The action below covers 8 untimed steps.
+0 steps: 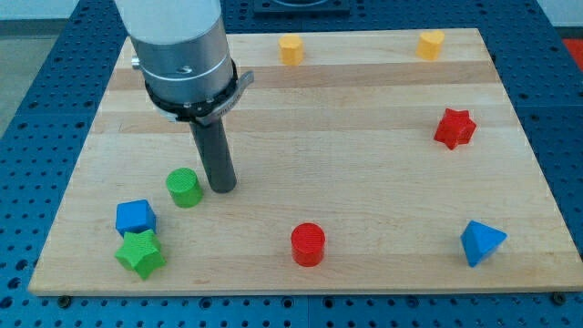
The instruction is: Push green circle to blue cube
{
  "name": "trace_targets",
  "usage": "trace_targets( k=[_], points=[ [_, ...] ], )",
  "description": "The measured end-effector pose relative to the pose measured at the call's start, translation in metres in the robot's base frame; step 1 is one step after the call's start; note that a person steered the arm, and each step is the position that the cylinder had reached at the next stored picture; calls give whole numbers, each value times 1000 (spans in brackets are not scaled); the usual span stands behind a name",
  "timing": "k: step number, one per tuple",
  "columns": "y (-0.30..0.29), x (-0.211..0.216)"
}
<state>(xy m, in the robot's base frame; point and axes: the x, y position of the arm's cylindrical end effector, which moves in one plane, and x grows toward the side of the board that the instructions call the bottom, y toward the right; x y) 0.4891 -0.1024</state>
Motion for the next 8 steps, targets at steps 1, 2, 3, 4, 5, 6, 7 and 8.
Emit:
trace_targets(
  k=[1, 2, 3, 4, 5, 6, 7, 8],
  points=[
    [2, -37],
    [-14, -37],
    [-36, -23],
    [-57, -9],
    [-73, 7],
    [-80, 16],
    [-86, 20],
    [-89, 21]
  ],
)
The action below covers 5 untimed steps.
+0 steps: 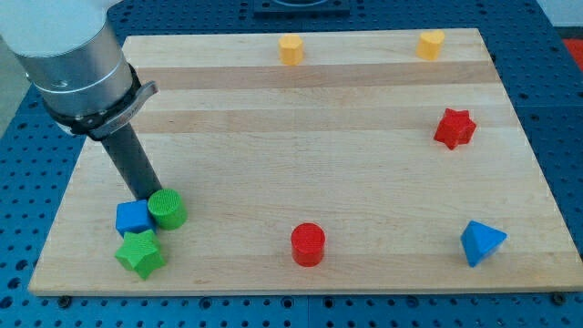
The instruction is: Push green circle to blue cube
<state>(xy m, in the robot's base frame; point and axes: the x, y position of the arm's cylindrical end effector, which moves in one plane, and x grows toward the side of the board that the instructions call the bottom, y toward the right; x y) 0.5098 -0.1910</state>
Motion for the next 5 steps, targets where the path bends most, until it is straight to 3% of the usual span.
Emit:
trace_targets(
  k=[2, 5],
  points=[
    [80, -9],
    [67, 9]
  ],
)
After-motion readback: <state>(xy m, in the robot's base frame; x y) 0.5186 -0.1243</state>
